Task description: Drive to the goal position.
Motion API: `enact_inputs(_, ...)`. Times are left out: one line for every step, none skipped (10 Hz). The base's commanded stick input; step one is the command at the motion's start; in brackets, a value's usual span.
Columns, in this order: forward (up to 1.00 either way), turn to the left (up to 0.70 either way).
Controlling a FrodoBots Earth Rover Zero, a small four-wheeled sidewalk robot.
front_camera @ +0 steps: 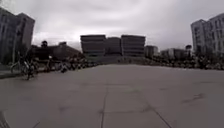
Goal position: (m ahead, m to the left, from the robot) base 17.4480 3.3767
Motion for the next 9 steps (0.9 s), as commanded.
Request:
enact_inputs(0.70, 0.00)
enact_inputs(0.70, 0.00)
enact_inputs(0.70, 0.00)
enact_inputs(0.70, 0.00)
enact_inputs(0.70, 0.00)
enact_inputs(0.70, 0.00)
enact_inputs(0.70, 0.00)
enact_inputs(0.70, 0.00)
enact_inputs(0.70, 0.00)
